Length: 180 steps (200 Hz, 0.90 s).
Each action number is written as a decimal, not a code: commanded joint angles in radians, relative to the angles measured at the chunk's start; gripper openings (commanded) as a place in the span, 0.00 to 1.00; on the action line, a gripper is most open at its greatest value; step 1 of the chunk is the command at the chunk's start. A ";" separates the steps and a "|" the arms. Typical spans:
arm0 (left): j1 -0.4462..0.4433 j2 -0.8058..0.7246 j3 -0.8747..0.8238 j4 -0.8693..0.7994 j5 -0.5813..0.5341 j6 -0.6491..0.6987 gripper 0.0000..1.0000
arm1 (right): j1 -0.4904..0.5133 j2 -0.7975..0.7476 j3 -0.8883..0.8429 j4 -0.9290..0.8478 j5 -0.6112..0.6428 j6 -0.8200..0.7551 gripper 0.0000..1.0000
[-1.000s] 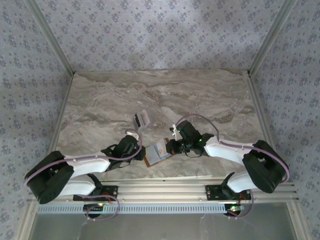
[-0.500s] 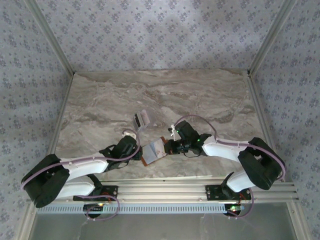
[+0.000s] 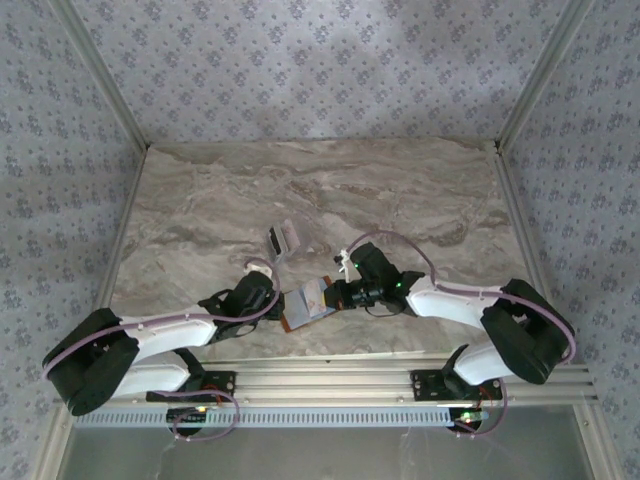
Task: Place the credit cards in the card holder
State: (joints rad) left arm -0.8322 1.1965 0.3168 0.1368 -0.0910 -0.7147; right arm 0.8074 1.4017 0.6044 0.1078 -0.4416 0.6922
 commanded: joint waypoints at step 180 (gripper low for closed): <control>-0.002 -0.037 -0.010 -0.023 -0.003 0.015 0.08 | 0.059 0.130 0.008 0.087 0.068 0.114 0.00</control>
State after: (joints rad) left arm -0.8322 1.1851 0.3164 0.1307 -0.0910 -0.7147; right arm 0.8520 1.5246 0.6083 0.1997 -0.4229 0.7719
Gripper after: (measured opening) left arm 0.078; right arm 0.067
